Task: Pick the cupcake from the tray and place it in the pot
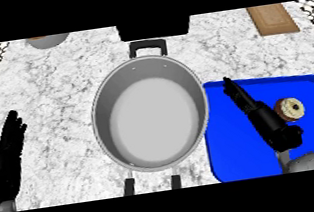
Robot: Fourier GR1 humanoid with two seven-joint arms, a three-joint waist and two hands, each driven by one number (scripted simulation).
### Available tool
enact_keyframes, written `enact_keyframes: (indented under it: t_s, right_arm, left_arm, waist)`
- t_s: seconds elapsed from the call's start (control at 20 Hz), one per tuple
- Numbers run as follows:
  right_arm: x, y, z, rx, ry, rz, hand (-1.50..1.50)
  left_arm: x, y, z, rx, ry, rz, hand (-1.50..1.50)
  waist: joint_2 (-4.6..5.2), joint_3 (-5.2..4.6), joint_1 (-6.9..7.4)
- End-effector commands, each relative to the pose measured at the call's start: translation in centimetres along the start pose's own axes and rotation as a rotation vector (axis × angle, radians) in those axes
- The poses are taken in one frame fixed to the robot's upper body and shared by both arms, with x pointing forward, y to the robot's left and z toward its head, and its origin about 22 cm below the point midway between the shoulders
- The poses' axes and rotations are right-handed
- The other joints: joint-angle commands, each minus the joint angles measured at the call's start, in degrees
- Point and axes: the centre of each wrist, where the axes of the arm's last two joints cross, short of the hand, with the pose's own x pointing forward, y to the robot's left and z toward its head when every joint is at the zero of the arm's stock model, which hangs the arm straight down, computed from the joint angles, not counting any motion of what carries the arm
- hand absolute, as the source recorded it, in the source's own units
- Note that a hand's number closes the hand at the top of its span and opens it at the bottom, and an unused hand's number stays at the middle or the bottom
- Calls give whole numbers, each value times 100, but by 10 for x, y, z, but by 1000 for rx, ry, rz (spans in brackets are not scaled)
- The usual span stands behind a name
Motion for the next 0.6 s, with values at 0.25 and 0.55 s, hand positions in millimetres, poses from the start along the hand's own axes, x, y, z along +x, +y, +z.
enact_keyframes:
  t_s: [0.25,0.55]
  right_arm:
    - [36,-105,-15,193,-97,120,150]
    - [1,-112,24,-342,-315,492,-150]
  left_arm:
    - [6,33,-33,46,60,-276,0]
    - [10,29,-28,-2,249,-188,0]
  waist:
    - [187,41,-123]
    - [153,51,-188]
